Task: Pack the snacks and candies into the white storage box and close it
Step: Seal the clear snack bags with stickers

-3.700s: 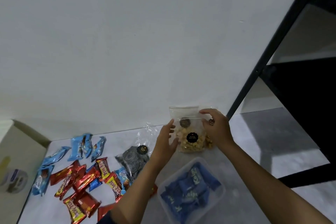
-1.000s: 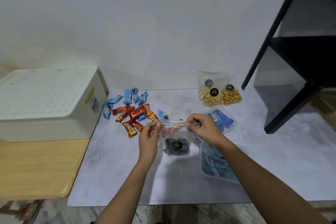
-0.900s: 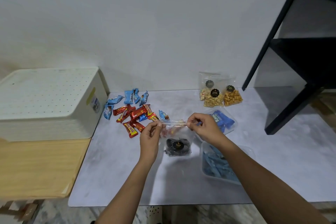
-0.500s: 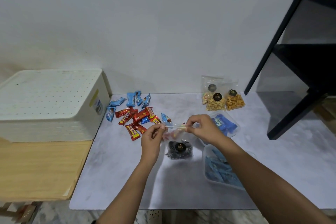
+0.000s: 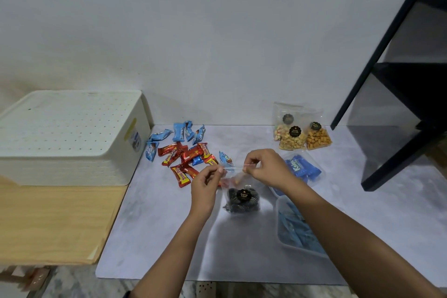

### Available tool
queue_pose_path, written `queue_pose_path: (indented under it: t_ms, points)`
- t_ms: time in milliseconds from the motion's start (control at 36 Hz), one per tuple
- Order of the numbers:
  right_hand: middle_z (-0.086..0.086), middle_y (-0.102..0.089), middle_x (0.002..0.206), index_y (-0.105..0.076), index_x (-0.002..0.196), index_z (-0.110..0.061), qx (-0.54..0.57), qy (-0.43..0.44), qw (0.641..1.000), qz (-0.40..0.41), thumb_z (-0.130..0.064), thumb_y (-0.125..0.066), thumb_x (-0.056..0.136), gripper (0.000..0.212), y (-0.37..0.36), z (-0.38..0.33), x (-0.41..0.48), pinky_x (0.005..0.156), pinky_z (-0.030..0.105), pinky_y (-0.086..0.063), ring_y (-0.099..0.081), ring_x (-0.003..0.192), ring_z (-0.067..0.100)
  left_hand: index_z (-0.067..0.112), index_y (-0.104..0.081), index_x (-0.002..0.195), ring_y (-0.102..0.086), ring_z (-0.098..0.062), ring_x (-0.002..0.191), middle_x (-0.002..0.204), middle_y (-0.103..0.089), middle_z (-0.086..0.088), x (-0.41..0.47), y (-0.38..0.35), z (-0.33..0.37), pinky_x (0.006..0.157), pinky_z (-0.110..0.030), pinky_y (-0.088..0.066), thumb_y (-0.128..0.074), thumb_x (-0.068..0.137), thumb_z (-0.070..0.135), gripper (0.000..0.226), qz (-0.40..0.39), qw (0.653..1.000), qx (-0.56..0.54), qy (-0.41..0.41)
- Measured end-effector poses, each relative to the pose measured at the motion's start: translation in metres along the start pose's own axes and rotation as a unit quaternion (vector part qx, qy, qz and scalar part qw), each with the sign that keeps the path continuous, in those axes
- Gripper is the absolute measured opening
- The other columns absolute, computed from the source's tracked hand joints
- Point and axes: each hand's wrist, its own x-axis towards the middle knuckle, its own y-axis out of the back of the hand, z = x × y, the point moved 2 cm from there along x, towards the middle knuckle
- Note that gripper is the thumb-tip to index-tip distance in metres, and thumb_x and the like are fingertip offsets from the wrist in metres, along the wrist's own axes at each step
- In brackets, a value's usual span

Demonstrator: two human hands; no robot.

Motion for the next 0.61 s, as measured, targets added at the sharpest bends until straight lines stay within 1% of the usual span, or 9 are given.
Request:
queue_pose_path:
  t_ms: [83, 194, 278, 361, 417, 528, 611]
  points:
    - [-0.006, -0.067, 0.077, -0.059, 0.061, -0.033, -0.003, -0.009, 1.0, -0.003, -0.018, -0.064, 0.078, 0.023, -0.002, 0.0, 0.001, 0.075, 0.035, -0.052, -0.062, 0.079, 0.015, 0.005, -0.065, 0.095, -0.063, 0.005, 0.068, 0.08, -0.066, 0.002, -0.001, 0.0, 0.0, 0.06, -0.009, -0.049, -0.053, 0.091, 0.003, 0.013, 0.004, 1.0, -0.007, -0.002]
    - [-0.009, -0.068, 0.082, -0.064, 0.069, -0.033, -0.012, -0.025, 0.999, -0.025, -0.028, -0.066, 0.077, 0.01, -0.004, -0.002, 0.003, 0.076, 0.034, -0.052, -0.062, 0.082, 0.014, -0.001, -0.064, 0.098, -0.065, 0.005, 0.07, 0.081, -0.066, 0.002, 0.001, 0.004, -0.001, 0.06, -0.008, -0.048, -0.052, 0.092, 0.002, 0.014, 0.007, 1.0, -0.006, -0.006]
    - [-0.01, -0.068, 0.081, -0.067, 0.073, -0.032, -0.022, -0.024, 0.999, -0.039, -0.029, -0.068, 0.074, 0.004, -0.006, -0.009, 0.005, 0.075, 0.033, -0.052, -0.062, 0.08, 0.015, -0.004, -0.064, 0.1, -0.065, 0.003, 0.072, 0.083, -0.067, 0.001, 0.001, 0.006, -0.002, 0.062, -0.009, -0.049, -0.052, 0.091, 0.002, 0.016, -0.001, 1.0, 0.006, -0.009]
    - [-0.003, -0.07, 0.08, -0.07, 0.075, -0.024, -0.054, -0.005, 0.998, -0.036, -0.023, -0.066, 0.076, 0.005, -0.007, -0.017, 0.006, 0.072, 0.031, -0.049, -0.062, 0.079, 0.02, 0.0, -0.065, 0.099, -0.065, 0.003, 0.074, 0.084, -0.068, 0.001, 0.002, 0.006, -0.002, 0.064, -0.01, -0.049, -0.053, 0.091, 0.003, 0.015, -0.008, 1.0, 0.007, -0.005]
    - [-0.001, -0.07, 0.08, -0.071, 0.077, -0.022, -0.076, 0.004, 0.997, -0.031, -0.019, -0.064, 0.076, 0.007, -0.007, -0.019, 0.007, 0.07, 0.03, -0.046, -0.062, 0.079, 0.021, 0.006, -0.066, 0.095, -0.064, 0.003, 0.072, 0.083, -0.067, 0.002, 0.001, 0.007, -0.002, 0.064, -0.011, -0.05, -0.054, 0.091, 0.004, 0.013, -0.013, 1.0, 0.01, -0.006]
    - [-0.002, -0.07, 0.084, -0.071, 0.079, -0.022, -0.094, 0.004, 0.995, -0.033, -0.018, -0.062, 0.077, 0.01, -0.007, -0.02, 0.007, 0.069, 0.026, -0.039, -0.061, 0.081, 0.021, 0.019, -0.065, 0.087, -0.061, 0.004, 0.067, 0.079, -0.066, 0.003, 0.001, 0.007, -0.002, 0.066, -0.013, -0.05, -0.054, 0.091, 0.007, 0.017, -0.024, 0.999, 0.029, -0.011]
    - [-0.005, -0.068, 0.083, -0.07, 0.081, -0.024, -0.087, -0.002, 0.996, -0.035, -0.02, -0.061, 0.078, 0.011, -0.009, -0.022, 0.006, 0.069, 0.025, -0.037, -0.06, 0.08, 0.02, 0.018, -0.064, 0.09, -0.059, 0.006, 0.069, 0.081, -0.064, 0.006, 0.002, 0.009, -0.002, 0.066, -0.012, -0.049, -0.053, 0.092, 0.01, 0.013, -0.021, 0.998, 0.051, -0.012]
